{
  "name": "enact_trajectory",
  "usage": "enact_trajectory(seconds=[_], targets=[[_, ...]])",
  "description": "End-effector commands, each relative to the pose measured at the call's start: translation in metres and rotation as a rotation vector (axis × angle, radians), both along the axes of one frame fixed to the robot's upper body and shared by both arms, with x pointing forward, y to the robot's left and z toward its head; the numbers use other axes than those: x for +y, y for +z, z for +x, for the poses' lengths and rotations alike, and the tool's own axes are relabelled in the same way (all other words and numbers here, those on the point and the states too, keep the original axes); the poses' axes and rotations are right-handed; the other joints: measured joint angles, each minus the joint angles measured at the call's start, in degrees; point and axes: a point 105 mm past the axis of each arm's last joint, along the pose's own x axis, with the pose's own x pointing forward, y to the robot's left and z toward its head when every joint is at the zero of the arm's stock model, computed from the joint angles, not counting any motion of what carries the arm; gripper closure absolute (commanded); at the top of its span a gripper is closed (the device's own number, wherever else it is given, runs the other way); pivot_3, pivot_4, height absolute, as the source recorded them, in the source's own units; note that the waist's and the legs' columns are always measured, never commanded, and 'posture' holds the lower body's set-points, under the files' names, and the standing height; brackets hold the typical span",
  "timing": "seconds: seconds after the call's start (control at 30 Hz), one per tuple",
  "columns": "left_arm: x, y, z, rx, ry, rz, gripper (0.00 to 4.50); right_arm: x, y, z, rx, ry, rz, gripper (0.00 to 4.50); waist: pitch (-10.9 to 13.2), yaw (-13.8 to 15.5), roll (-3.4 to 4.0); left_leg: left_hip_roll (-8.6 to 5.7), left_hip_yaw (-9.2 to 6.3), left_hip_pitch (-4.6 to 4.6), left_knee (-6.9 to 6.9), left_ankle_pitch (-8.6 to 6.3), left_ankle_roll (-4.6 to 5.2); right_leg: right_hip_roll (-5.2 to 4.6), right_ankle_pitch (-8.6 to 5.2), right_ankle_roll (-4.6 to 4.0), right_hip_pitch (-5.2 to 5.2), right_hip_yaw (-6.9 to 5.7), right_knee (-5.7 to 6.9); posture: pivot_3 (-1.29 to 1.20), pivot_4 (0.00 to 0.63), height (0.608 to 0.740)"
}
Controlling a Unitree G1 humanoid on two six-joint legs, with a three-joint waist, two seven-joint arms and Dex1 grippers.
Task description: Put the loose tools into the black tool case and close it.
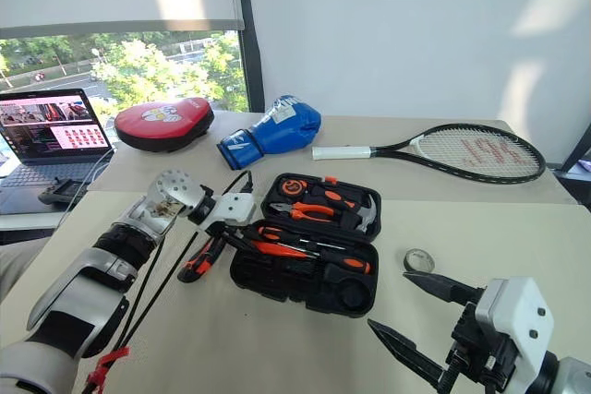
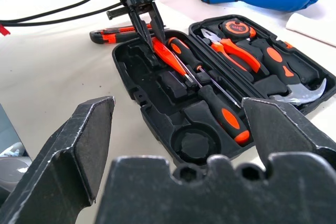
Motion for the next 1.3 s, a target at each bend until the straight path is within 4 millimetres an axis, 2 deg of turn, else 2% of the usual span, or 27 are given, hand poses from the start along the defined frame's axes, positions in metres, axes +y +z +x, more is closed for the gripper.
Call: enact_trajectory(seconds=[0.03,0.47,0.77,1.3], targets=[[0.005,0.007,0.004,-0.035,-0.001,0.023,4.07,0.004,0.009,-0.002,-0.046,0.015,0.003,0.00,0.0,0.0,0.00,0.00,0.00,0.00,0.00,0.00,0.00,-0.01,0.00,0.00,0.00,0.00,0.00,0.00,0.150,0.740],[-0.003,0.000,-0.001,-0.026,-0.040,0.071,4.07,0.005,0.014,0.000,-0.037,0.053,-0.014,0.00,0.0,0.0,0.00,0.00,0.00,0.02,0.01,-0.01,0.02,-0.04,0.00,0.01,0.02,0.00,0.01,0.00,0.150,0.740],[-0.004,-0.004,-0.007,0.011,-0.047,0.116,4.07,-0.013,0.030,0.013,0.006,0.136,-0.071,0.00,0.0,0.0,-0.01,0.02,0.00,0.00,0.03,-0.06,0.10,-0.04,0.00,0.05,0.04,-0.02,-0.03,0.00,0.150,0.740],[-0.007,-0.005,-0.030,0.142,0.028,0.168,4.07,-0.013,0.027,0.011,0.010,0.135,-0.087,0.00,0.0,-0.1,0.01,-0.01,0.01,-0.03,0.04,-0.08,0.12,-0.07,-0.08,0.18,0.02,0.06,-0.03,0.00,0.150,0.740]])
